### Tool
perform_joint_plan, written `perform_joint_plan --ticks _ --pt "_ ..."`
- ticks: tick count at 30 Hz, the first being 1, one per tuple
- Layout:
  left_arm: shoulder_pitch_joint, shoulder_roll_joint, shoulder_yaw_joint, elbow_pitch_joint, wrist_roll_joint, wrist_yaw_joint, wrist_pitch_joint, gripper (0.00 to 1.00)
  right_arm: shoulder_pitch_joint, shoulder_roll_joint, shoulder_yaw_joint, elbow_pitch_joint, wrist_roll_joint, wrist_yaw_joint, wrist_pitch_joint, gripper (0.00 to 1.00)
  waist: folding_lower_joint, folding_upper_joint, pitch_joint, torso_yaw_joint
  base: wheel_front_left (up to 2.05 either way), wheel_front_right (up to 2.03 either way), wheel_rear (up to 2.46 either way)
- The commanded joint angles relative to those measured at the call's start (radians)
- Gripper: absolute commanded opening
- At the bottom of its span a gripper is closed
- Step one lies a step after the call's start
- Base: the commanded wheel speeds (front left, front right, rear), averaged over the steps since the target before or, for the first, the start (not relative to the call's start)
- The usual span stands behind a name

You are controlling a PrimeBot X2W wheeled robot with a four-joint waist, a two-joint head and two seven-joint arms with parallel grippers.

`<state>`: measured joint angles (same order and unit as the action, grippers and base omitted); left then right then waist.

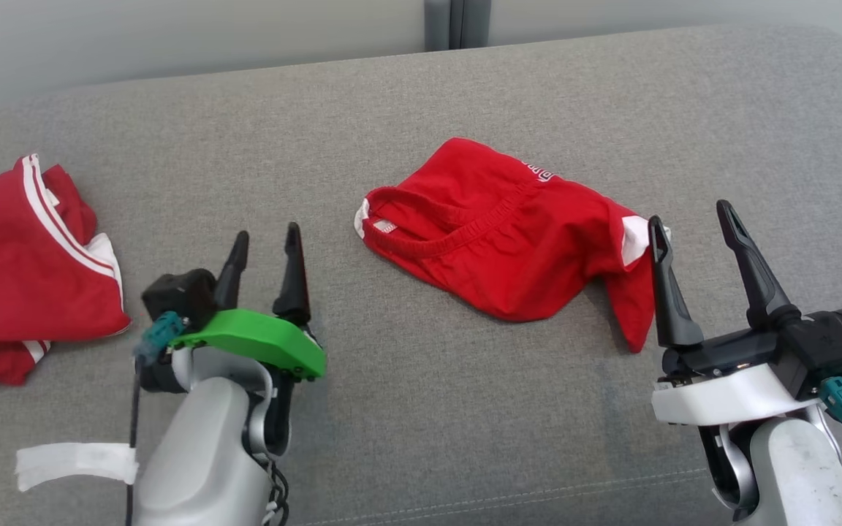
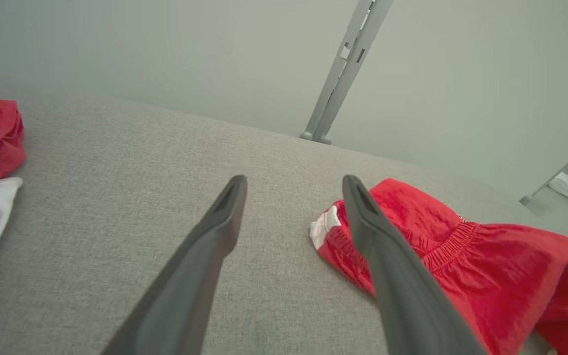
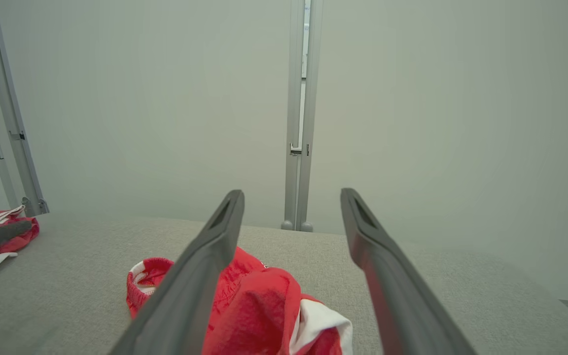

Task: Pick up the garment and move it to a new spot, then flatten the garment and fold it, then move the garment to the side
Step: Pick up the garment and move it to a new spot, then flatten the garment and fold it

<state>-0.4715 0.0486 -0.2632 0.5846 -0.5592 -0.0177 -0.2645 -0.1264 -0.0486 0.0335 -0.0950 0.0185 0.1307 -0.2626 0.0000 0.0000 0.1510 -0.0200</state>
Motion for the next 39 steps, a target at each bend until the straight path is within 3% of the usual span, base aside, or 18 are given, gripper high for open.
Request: perform_joint_plan --ticks 1,6,16,29,39 --pt "0.014 0.004 -0.036 -0.006 -0.003 0.018 0.0 1.0 0.008 -0.003 0.003 0.008 0.009 0.0 -0.004 1.0 0.0 0.0 -0.003 -0.01 0.0 0.0 0.0" --pt "-0.011 0.004 -0.171 0.003 0.001 0.041 0.0 1.0 0.006 -0.003 0.012 0.023 0.016 0.0 -0.004 1.0 0.0 0.0 0.0 -0.034 0.0 0.0 0.0" --pt "-0.188 0.004 -0.397 0.096 -0.06 0.035 0.067 1.0 -0.027 -0.003 0.033 0.017 0.025 0.0 -0.004 1.0 0.0 0.0 0.05 -0.137 0.0 0.0 0.0" --pt "-0.426 0.005 -0.546 0.254 -0.184 0.034 0.183 1.0 -0.064 -0.003 0.052 -0.005 0.061 0.0 -0.004 1.0 0.0 0.0 0.138 -0.284 0.0 0.0 0.0" --pt "-0.519 0.004 -0.59 0.398 -0.242 0.03 0.296 1.0 -0.067 -0.003 0.056 -0.015 0.075 0.0 -0.004 1.0 0.0 0.0 0.171 -0.321 0.0 0.0 0.0"
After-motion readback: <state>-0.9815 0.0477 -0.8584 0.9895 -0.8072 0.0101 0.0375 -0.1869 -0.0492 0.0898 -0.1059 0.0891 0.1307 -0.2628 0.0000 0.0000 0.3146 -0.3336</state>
